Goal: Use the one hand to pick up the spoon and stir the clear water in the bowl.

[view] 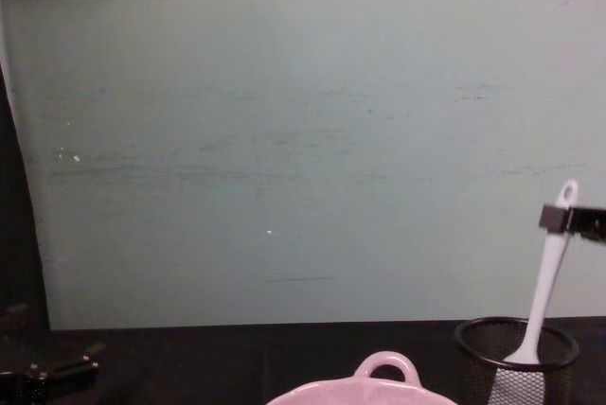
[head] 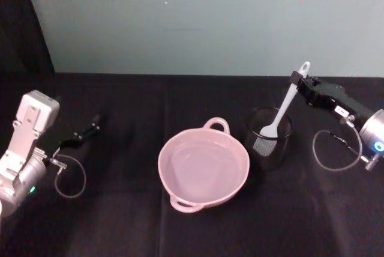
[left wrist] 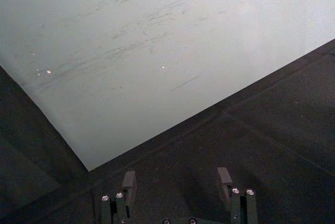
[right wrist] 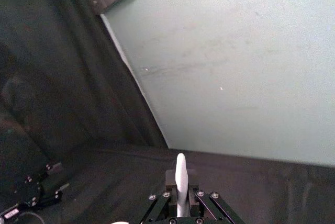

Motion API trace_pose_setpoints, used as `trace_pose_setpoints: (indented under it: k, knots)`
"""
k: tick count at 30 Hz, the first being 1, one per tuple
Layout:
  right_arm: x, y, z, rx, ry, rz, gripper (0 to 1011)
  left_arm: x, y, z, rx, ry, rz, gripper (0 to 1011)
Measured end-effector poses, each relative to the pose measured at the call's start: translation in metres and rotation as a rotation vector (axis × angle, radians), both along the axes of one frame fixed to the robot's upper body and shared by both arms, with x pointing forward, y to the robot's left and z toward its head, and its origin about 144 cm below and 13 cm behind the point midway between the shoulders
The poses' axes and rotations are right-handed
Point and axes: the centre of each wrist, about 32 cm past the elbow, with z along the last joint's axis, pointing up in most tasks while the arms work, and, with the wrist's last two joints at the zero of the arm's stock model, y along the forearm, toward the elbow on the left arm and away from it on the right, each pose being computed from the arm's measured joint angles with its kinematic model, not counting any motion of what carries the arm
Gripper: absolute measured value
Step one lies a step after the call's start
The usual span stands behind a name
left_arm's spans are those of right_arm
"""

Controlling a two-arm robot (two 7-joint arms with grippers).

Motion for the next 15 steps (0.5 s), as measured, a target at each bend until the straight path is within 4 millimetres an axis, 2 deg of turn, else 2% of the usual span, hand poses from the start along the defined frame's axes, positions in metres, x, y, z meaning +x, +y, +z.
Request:
trace_pose_setpoints:
  k: [1, 3, 6, 9, 15]
  knots:
    - [0.000, 0.000, 0.000, 0.000, 0.000, 0.000, 118, 0.000, 0.000, 0.000, 0.000, 0.000, 0.000, 1005]
    - [-0.003, 0.004, 0.015, -0.051, -0.057, 0.012, 118, 0.000, 0.000, 0.000, 0.000, 0.000, 0.000, 1005]
    - [-0.005, 0.006, 0.026, -0.088, -0.096, 0.022, 118, 0.000, 0.000, 0.000, 0.000, 0.000, 0.000, 1005]
    - [-0.007, 0.010, 0.048, -0.160, -0.167, 0.038, 118, 0.000, 0.000, 0.000, 0.000, 0.000, 0.000, 1005]
    - [-0.010, 0.015, 0.076, -0.233, -0.234, 0.058, 118, 0.000, 0.000, 0.000, 0.000, 0.000, 0.000, 1005]
